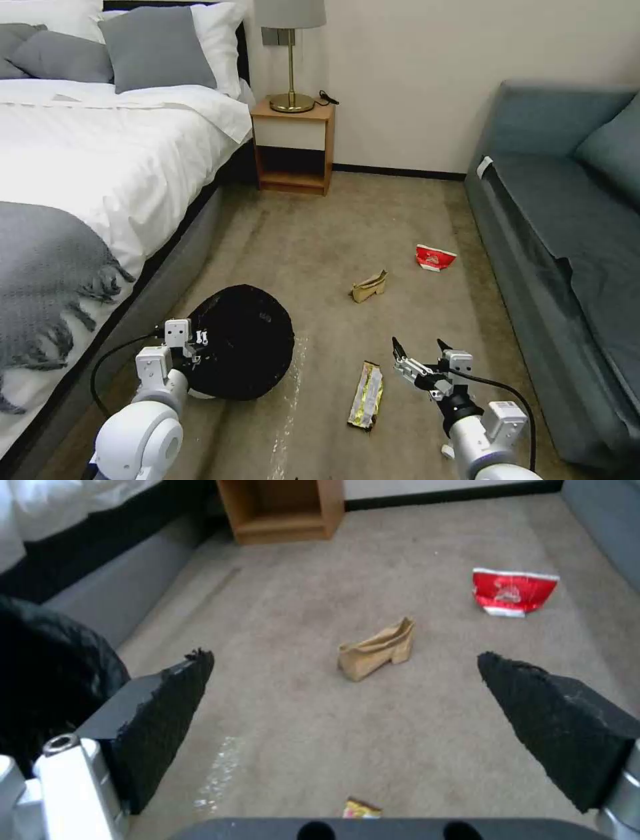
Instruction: Pick up the trash bin, then pick up the garbage on the floor and place it into the trash bin.
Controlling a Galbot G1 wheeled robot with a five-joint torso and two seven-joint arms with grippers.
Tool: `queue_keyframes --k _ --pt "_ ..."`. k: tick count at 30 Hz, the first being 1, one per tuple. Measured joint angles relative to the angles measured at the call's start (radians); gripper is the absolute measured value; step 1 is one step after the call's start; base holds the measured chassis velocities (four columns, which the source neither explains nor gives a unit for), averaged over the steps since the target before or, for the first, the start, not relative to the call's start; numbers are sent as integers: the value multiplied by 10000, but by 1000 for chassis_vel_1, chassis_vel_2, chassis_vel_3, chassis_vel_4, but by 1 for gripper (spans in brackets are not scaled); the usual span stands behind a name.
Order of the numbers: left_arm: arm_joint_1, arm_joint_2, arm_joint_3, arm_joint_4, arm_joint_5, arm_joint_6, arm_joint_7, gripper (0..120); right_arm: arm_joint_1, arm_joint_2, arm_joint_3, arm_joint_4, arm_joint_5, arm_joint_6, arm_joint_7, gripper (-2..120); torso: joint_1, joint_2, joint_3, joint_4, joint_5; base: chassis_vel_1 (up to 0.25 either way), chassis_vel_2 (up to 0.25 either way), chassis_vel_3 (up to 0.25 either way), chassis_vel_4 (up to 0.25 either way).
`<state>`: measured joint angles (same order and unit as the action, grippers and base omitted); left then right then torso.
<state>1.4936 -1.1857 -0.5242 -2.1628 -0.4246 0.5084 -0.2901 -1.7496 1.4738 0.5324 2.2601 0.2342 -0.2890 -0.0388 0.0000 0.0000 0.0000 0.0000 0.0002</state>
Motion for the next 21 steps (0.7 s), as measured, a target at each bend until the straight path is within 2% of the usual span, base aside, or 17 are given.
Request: queue_keyframes --k 8,12,15,21 --pt "-241 280 67 194 -93 -98 154 7 419 -1089 108 -486 -255 -418 -333 100 0 -1 0 -2 -1 -54 47 59 -57" --pt "-280 334 70 232 -109 -103 187 7 690 -1372 -4 -674 -373 -627 -453 100 0 0 0 -1 -1 0 0 0 0" --pt "-326 477 13 326 -130 -193 286 7 1272 -1885 -404 -1189 -528 -1133 -746 100 0 0 0 3 -1 0 0 0 0" --pt "-501 713 23 489 -210 -314 443 7 1702 -2211 -756 -1877 -776 -1372 -1103 100 0 0 0 -2 -3 0 0 0 0"
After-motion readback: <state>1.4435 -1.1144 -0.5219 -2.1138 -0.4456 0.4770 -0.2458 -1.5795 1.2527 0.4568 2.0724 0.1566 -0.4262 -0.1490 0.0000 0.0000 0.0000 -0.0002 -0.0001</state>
